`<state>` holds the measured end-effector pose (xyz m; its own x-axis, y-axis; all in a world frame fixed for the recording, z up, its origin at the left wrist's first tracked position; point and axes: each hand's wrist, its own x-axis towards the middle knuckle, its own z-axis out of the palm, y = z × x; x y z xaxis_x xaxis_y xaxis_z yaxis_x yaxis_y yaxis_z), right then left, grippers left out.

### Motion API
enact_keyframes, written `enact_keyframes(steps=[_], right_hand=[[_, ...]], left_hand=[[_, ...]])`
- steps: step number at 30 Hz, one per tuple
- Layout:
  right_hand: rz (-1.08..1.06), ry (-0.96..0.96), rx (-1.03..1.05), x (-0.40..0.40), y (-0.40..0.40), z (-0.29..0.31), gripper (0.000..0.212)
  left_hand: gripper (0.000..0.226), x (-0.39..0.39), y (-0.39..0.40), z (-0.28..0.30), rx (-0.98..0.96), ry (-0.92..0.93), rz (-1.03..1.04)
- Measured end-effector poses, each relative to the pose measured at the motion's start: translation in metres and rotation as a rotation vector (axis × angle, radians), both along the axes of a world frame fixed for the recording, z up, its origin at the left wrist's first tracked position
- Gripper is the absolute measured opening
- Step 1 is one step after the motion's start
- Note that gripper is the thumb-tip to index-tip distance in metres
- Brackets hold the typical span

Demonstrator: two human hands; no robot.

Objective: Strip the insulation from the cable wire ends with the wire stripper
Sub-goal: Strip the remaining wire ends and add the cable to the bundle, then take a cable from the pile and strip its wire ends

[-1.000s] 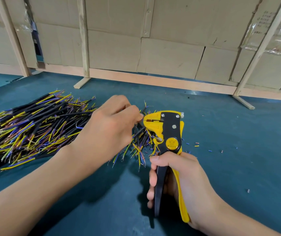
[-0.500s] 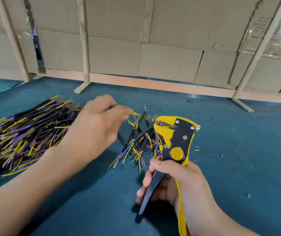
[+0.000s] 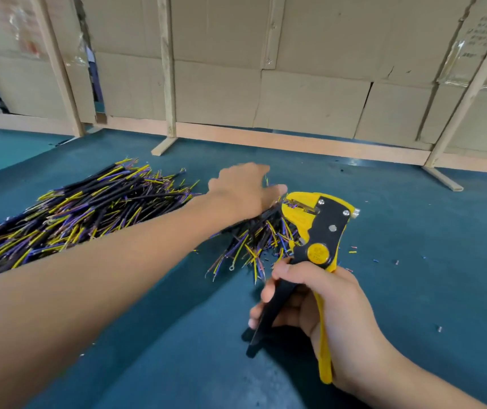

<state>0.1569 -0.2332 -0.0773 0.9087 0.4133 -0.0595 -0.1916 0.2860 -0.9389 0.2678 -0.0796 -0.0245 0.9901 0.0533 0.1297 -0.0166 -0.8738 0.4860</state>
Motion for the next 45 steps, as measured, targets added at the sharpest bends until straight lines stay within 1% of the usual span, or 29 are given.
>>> enact_keyframes(steps=[1,2,4,5,6,8,9,10,13,15,18,19,22,26,28,29,30,31,32,33,34,35,36,37,39,40,42,45], right_hand=[[0.002,0.0,0.001,-0.001,0.001,-0.001,0.01],[0.003,-0.002,0.001,-0.001,0.002,-0.001,0.011],[0.0,-0.002,-0.004,-0.001,0.002,-0.002,0.014],[-0.004,0.002,-0.002,-0.001,0.002,-0.003,0.014],[-0.007,0.005,-0.001,-0.001,0.002,-0.002,0.014],[-0.011,-0.001,-0.005,-0.001,0.003,-0.001,0.013],[-0.014,-0.006,-0.008,-0.001,0.003,-0.001,0.013],[-0.015,-0.01,-0.011,-0.002,0.002,-0.001,0.013],[-0.012,-0.013,-0.013,-0.003,0.001,0.0,0.014],[-0.009,-0.007,-0.007,-0.003,0.002,0.0,0.014],[-0.012,-0.001,-0.009,-0.002,0.0,-0.002,0.017],[-0.007,-0.001,-0.01,-0.002,0.0,-0.003,0.017],[0.004,-0.001,-0.01,-0.001,0.0,-0.002,0.013],[0.008,0.0,-0.002,-0.001,0.001,-0.002,0.013],[0.01,-0.002,-0.003,-0.002,0.0,-0.001,0.014],[0.012,-0.003,-0.002,-0.002,0.001,0.0,0.014],[0.016,-0.001,0.002,-0.002,0.001,0.0,0.014],[0.018,0.002,0.006,-0.002,0.001,0.001,0.015],[0.019,0.006,0.007,-0.002,0.001,0.001,0.014],[0.016,0.008,0.004,-0.001,0.001,0.001,0.014],[0.01,0.007,0.0,0.0,0.0,0.0,0.013],[0.003,0.009,-0.003,0.0,-0.001,0.0,0.013],[-0.002,0.013,-0.005,0.0,-0.001,-0.001,0.013],[-0.008,0.015,-0.002,0.0,-0.002,-0.002,0.012],[-0.025,0.006,0.025,0.001,-0.003,-0.002,0.013],[-0.042,-0.018,0.047,0.003,-0.005,-0.001,0.015],[-0.101,-0.096,0.099,0.012,-0.011,0.007,0.017],[-0.187,-0.18,0.13,0.028,-0.022,0.022,0.007]], left_hand=[[0.056,-0.002,0.011,0.002,0.052,0.011,0.04],[0.054,-0.004,0.025,0.005,0.109,0.006,0.065],[0.045,-0.012,0.057,0.017,0.289,0.061,0.071],[0.042,-0.017,0.071,0.023,0.364,0.137,0.05],[0.038,-0.021,0.084,0.028,0.386,0.248,0.032],[0.038,-0.026,0.099,0.026,0.254,0.477,0.022],[0.04,-0.026,0.101,0.022,0.226,0.552,0.014],[0.04,-0.027,0.1,0.017,0.281,0.564,0.016],[0.032,-0.023,0.098,0.004,0.487,0.386,0.057],[0.03,-0.019,0.098,-0.002,0.535,0.289,0.091],[0.041,-0.007,0.099,-0.012,0.491,0.196,0.172],[0.042,-0.005,0.098,-0.014,0.485,0.177,0.198],[0.036,0.002,0.094,-0.018,0.49,0.135,0.254],[0.033,0.006,0.091,-0.02,0.547,0.098,0.24],[0.032,0.006,0.093,-0.019,0.509,0.08,0.255],[0.032,0.007,0.095,-0.018,0.457,0.07,0.268],[0.032,0.009,0.097,-0.014,0.365,0.077,0.289],[0.032,0.01,0.099,-0.009,0.203,0.099,0.3],[0.03,0.009,0.1,-0.003,-0.042,0.166,0.289],[0.026,0.007,0.101,0.002,-0.34,0.279,0.248],[0.02,0.001,0.1,0.006,-0.618,0.387,0.184],[0.016,-0.008,0.097,0.007,-0.854,0.448,0.099],[0.014,-0.019,0.092,0.005,-1.05,0.461,0.009],[0.012,-0.03,0.084,0.002,-1.2,0.44,-0.07],[0.01,-0.049,0.064,-0.011,-1.388,0.346,-0.188],[0.011,-0.058,0.054,-0.019,-1.436,0.288,-0.23],[0.019,-0.074,0.041,-0.036,-1.48,0.205,-0.297],[0.029,-0.089,0.032,-0.049,-1.526,0.204,-0.39]])
